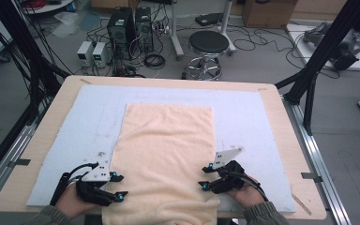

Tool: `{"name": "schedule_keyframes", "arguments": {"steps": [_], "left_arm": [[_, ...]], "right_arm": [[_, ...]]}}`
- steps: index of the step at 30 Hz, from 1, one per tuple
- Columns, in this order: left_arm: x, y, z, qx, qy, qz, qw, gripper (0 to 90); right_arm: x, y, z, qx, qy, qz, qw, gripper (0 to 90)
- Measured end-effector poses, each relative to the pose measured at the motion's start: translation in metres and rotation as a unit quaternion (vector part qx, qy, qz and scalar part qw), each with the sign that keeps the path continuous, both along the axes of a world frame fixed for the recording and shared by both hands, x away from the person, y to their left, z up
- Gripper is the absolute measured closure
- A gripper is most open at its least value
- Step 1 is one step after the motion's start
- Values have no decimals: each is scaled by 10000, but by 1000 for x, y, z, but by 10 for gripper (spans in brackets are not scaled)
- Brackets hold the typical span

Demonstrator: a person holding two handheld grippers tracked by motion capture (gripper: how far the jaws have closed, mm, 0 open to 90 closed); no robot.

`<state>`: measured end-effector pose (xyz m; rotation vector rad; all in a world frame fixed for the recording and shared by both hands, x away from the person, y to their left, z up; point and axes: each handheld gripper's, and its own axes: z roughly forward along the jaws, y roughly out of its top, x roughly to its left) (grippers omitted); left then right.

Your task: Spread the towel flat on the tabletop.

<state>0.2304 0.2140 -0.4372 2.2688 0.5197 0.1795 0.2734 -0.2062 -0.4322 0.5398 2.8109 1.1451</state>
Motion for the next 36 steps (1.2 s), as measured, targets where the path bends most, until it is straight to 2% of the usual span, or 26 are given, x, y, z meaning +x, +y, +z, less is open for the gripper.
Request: {"name": "schedule_keyframes", "arguments": {"steps": [1, 2, 3, 5, 6, 7, 8, 11, 13, 15, 17, 18, 20, 21, 22, 23, 24, 25, 27, 30, 33, 36], "left_arm": [[-1, -1, 0, 30, -74, 7, 10000, 471], [-2, -1, 0, 97, -175, 0, 9998, 501], [-2, -1, 0, 107, -172, 48, 9998, 543], [-2, -3, 1, 111, -220, 102, 9996, 702], [-1, -3, 2, 164, -260, 105, 9995, 773], [-1, -4, 2, 183, -286, 122, 9993, 806], [1, -4, 3, 198, -266, 126, 9994, 833], [10, -6, 7, 247, -414, 363, 9982, 849], [23, -5, 14, 96, -552, 670, 9962, 852], [40, -3, 26, -67, -715, 998, 9924, 852], [59, -6, 36, -188, -894, 1345, 9867, 852], [67, -8, 38, -242, -923, 1434, 9851, 850], [81, -13, 36, -292, -767, 1459, 9859, 830], [83, -15, 35, -193, -693, 1470, 9865, 787], [83, -16, 33, -168, -663, 1488, 9865, 711], [81, -14, 34, -178, -656, 1419, 9875, 652], [77, -11, 35, -240, -720, 1365, 9877, 636], [72, -8, 36, -286, -731, 1373, 9874, 622], [60, -2, 38, -332, -705, 1301, 9884, 569], [34, 6, 37, -380, -671, 1061, 9914, 550], [9, 8, 31, -400, -465, 755, 9953, 538], [-10, 2, 23, -392, -199, 316, 9985, 519]], "right_arm": [[-1, 4, -2, -126, -23, 81, 9999, 533], [-1, 5, -2, -159, -144, 107, 9997, 582], [0, 5, -1, -193, -166, 139, 9996, 664], [3, 6, 0, -243, -142, 157, 9995, 815], [6, 6, 0, -263, -163, 207, 9993, 842], [10, 5, 0, -241, -90, 236, 9994, 852], [11, 5, 1, -267, -142, 144, 9994, 855], [20, 4, 7, -277, -416, -112, 9987, 857], [27, 5, 14, -245, -616, -311, 9973, 858], [34, 8, 23, -264, -851, -504, 9947, 857], [45, 10, 31, -207, -1063, -695, 9917, 857], [52, 10, 32, -155, -1091, -793, 9907, 857], [67, 9, 27, -280, -1021, -988, 9895, 849], [73, 7, 22, -280, -868, -1045, 9903, 829], [76, 4, 19, -239, -732, -1060, 9914, 744], [75, 2, 19, -159, -653, -1071, 9920, 673], [70, 0, 21, -58, -697, -1011, 9924, 643], [64, -2, 25, 59, -740, -936, 9928, 616], [49, -6, 34, 214, -779, -789, 9936, 583], [21, -8, 41, 539, -628, -317, 9961, 556], [-8, -2, 35, 505, -468, 230, 9974, 540], [-31, 7, 24, 468, -176, 692, 9963, 538]]}}
